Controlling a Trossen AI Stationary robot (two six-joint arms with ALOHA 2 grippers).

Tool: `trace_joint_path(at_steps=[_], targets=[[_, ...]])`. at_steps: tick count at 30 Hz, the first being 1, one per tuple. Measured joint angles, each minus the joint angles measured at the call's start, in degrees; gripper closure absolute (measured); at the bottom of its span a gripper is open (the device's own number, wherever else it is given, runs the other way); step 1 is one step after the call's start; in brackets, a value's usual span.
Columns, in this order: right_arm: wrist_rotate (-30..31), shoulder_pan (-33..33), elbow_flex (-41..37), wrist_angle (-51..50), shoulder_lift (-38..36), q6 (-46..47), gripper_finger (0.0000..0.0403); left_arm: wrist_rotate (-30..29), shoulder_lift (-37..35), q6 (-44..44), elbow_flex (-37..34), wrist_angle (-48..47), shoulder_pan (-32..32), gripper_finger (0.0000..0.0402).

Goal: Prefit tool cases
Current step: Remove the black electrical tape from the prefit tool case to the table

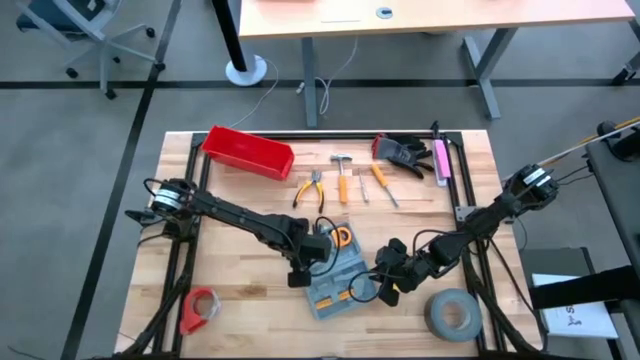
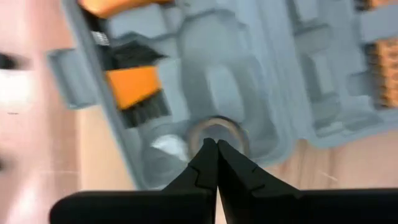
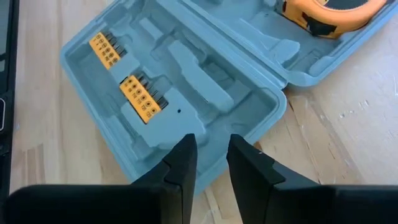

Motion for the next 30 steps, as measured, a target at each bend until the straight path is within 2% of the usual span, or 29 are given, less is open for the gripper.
trace_joint_path(at_steps=[4, 7, 13, 17, 24, 30], targets=[[0.00, 0.00, 0.00, 0.00, 0.00, 0.05, 0.0321, -2.03, 0.00, -0.10, 0.30, -0.66, 0.36, 0.0400], [0.00, 0.00, 0.00, -0.01, 0.00, 0.06, 0.0317, -0.10, 0.00, -0.03, 0.33, -0.49, 0.33, 0.0397], [0.00, 0.00, 0.00, 0.00, 0.00, 0.06, 0.0319, 6.31, -0.02, -0.50, 0.35, -0.32, 0.03, 0.0359], [0.00, 0.00, 0.00, 0.01, 0.00, 0.03, 0.0326, 8.49, 0.22, -0.68, 0.11, -0.01, -0.23, 0.0329], [0.02, 0.00, 0.00, 0.02, 0.00, 0.03, 0.0326, 8.66, 2.52, 1.71, 0.00, 1.03, -0.89, 0.0287], [0.22, 0.00, 0.00, 0.00, 0.00, -0.01, 0.0316, 8.36, 3.61, 2.05, 0.00, 1.47, -0.78, 0.0269]])
